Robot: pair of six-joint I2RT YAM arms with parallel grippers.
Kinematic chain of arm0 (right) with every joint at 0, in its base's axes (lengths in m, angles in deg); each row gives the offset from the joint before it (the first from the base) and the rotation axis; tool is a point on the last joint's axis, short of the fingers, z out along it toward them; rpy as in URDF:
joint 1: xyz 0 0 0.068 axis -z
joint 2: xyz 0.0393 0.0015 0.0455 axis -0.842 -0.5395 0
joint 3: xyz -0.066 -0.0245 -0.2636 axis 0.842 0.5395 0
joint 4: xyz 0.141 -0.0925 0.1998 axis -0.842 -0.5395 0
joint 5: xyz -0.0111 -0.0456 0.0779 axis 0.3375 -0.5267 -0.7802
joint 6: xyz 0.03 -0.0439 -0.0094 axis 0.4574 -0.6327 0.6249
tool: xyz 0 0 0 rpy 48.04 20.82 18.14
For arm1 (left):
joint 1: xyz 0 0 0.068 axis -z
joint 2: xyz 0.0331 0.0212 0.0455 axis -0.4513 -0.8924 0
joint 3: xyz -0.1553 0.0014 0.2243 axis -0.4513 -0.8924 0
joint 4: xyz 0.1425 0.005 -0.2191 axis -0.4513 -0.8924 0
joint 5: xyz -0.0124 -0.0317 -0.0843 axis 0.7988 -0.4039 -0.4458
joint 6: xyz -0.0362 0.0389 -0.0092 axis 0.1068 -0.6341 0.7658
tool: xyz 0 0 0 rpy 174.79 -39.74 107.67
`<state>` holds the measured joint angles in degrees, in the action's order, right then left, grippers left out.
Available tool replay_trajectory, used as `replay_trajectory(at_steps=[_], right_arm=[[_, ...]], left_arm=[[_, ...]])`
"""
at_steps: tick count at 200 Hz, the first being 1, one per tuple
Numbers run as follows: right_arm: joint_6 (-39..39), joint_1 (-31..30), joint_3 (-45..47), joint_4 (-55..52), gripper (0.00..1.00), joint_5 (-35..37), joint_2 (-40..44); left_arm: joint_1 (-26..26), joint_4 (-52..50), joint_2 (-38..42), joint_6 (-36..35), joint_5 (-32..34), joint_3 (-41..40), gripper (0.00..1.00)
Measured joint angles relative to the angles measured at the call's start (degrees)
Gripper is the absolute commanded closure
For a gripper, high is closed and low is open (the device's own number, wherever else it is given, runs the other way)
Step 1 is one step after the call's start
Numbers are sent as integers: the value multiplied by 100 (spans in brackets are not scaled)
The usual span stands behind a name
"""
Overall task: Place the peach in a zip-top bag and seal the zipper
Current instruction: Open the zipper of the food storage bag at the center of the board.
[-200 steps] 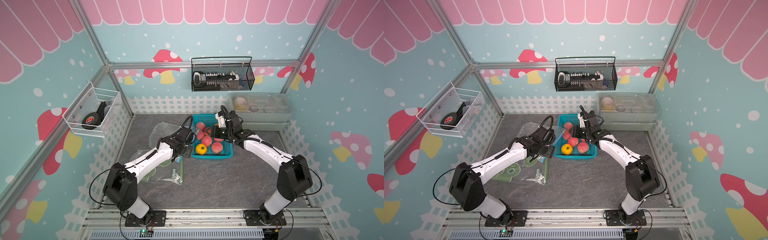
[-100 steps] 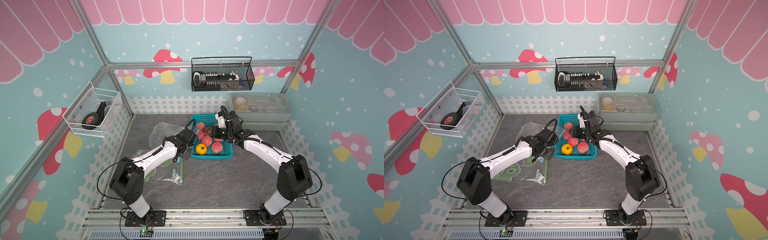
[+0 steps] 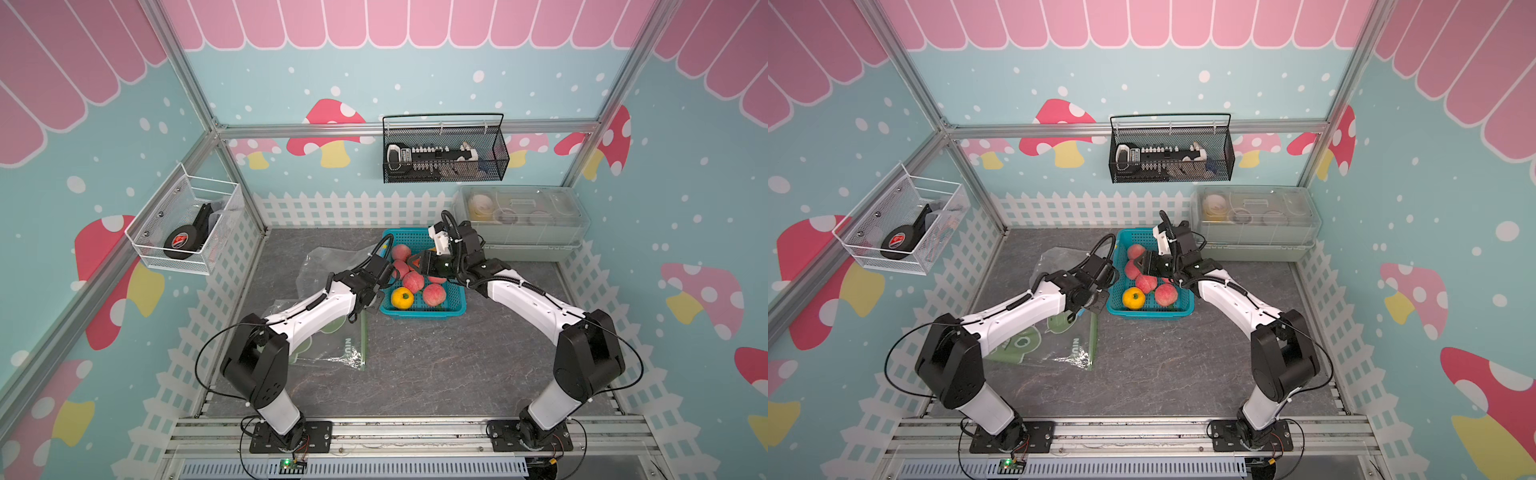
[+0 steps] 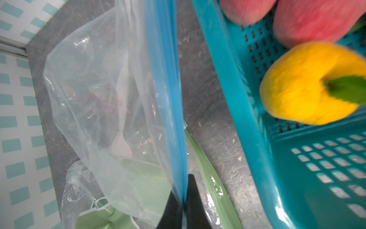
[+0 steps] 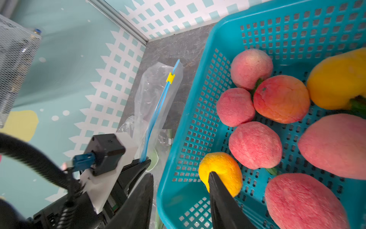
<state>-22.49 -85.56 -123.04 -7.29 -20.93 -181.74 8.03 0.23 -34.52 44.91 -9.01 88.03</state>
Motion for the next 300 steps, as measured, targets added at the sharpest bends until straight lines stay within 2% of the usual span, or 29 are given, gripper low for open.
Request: replay_trajectory(at_steps=[47, 113, 128, 193, 300], right_arm=[[417, -278, -297, 619, 51, -654, -472], [651, -518, -1167, 883, 53, -986, -1008], [627, -529, -1292, 817, 54, -955, -1036], [568, -529, -1401, 544, 68, -706, -1158], [566, -529, -1587, 459, 67, -656, -1309]], left_arm=[[-372, 654, 1189, 271, -946, -323, 100], [-485, 892, 1266, 378, -1834, -669, 100], [-485, 907, 1266, 378, -1910, -669, 100], [-498, 922, 1268, 378, -2079, -669, 100], [-516, 946, 1266, 378, -2098, -671, 100]])
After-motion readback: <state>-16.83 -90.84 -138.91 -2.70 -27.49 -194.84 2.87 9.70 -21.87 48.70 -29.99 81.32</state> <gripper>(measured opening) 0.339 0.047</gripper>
